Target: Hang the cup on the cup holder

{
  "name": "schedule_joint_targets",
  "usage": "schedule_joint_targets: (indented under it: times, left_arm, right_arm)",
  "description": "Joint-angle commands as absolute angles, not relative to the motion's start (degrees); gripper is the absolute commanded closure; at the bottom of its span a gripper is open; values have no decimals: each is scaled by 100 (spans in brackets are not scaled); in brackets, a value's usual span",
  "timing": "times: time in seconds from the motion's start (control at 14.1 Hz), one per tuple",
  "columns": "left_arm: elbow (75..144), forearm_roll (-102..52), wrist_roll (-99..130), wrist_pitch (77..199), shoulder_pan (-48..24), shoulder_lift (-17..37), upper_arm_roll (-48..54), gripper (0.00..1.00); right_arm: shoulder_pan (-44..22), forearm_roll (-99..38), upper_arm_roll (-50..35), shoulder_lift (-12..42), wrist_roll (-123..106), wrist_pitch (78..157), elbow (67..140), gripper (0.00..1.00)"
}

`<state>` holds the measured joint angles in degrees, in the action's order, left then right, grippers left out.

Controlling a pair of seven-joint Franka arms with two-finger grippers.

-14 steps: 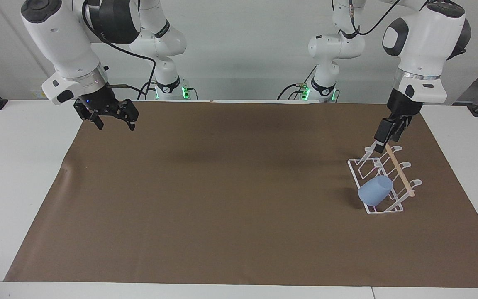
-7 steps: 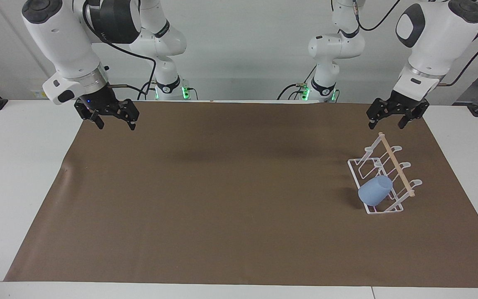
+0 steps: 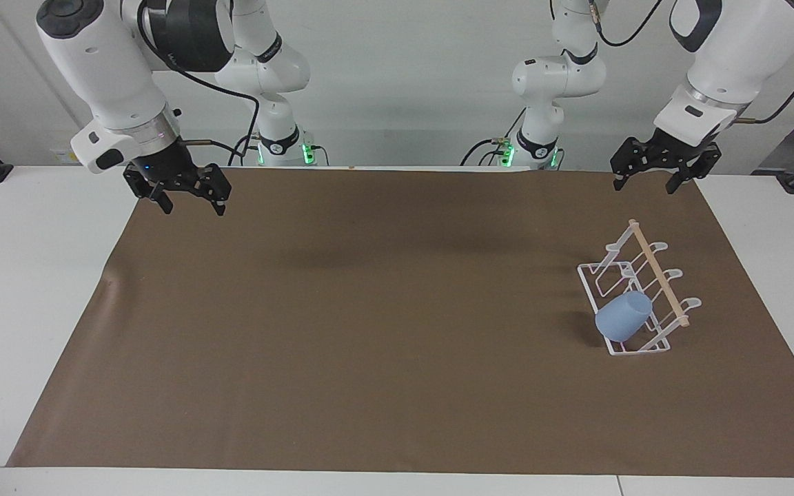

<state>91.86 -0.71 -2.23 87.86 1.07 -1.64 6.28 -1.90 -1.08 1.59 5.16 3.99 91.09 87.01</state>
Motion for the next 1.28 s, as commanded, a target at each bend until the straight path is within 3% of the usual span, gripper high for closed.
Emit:
schedule_joint_targets:
  times: [0.0,0.36,1.21]
  left_arm:
    - [9290,-17,-246,8658,132,-237,615,0]
    - [9010,-70,-79,8631,62,-150,624,0]
    - [9246,-70,-158,8736,70,-237,624,0]
  right_arm:
    - [-176,-141,158,369,281,9176,8886,0]
    - [-176,-141,158,369,281,9176,8886,0]
    - [-176,-141,158,369,281,9176,8886,0]
